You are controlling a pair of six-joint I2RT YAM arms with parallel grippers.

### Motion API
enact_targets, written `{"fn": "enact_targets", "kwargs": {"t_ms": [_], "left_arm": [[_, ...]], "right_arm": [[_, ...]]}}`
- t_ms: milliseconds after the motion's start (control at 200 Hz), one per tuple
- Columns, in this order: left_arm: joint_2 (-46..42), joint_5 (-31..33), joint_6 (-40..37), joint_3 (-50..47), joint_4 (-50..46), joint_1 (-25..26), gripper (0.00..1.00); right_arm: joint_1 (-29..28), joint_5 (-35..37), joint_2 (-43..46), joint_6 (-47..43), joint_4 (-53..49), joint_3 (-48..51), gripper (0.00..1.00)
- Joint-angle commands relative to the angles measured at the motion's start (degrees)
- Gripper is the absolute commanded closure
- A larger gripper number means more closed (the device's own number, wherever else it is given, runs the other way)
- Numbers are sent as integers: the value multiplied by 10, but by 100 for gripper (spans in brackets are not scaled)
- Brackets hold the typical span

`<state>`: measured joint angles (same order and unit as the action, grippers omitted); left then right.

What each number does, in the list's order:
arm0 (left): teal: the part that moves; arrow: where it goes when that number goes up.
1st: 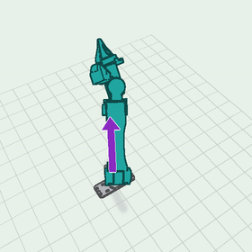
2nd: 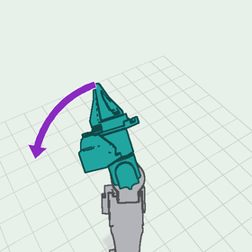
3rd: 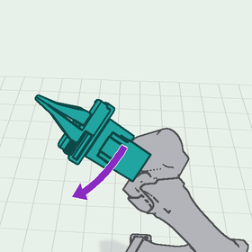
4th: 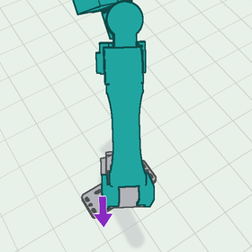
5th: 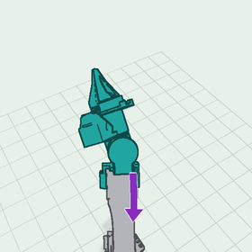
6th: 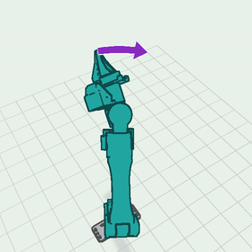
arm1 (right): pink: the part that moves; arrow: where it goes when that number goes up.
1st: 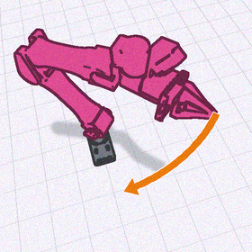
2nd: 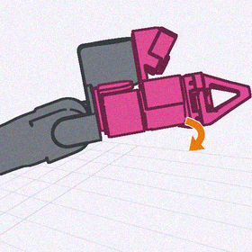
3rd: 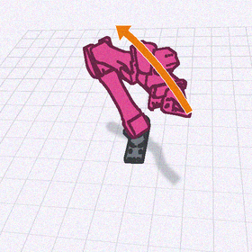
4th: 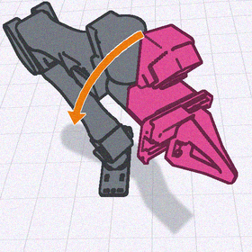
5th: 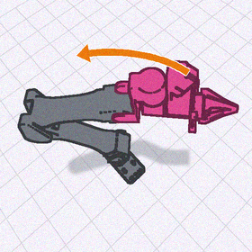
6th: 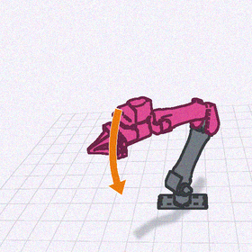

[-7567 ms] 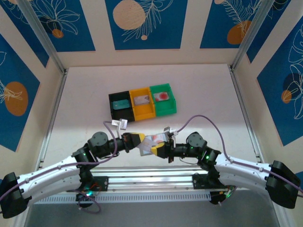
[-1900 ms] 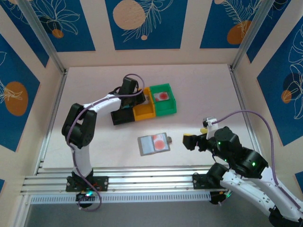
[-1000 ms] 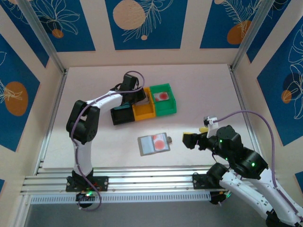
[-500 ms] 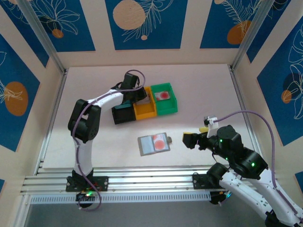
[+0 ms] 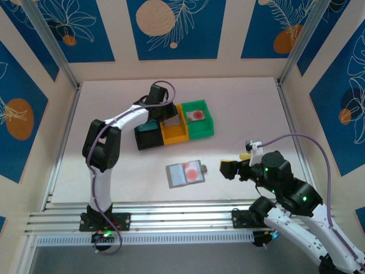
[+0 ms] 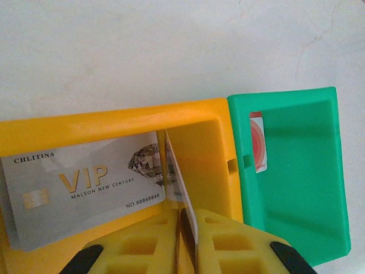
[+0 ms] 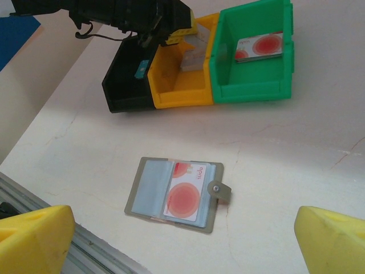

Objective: Take the credit cards out of the card holder

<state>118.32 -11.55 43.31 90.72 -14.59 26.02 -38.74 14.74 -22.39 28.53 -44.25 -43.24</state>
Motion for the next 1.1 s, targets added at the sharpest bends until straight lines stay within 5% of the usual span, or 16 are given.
{"fn": "enact_targets", "kwargs": {"t_ms": [0,805,1095], "left_arm": [[2,-3,-19,27,-30,-11,85],[-27,-5,-56,111,-130,-33,82],[-108,-39,-37,39,-148,-10,81]], "right_arm": [[3,-11,1,-10,7,8,1],[12,-17,1,-11,11,9,1],[19,-27,-1,-11,14,11,1]]}}
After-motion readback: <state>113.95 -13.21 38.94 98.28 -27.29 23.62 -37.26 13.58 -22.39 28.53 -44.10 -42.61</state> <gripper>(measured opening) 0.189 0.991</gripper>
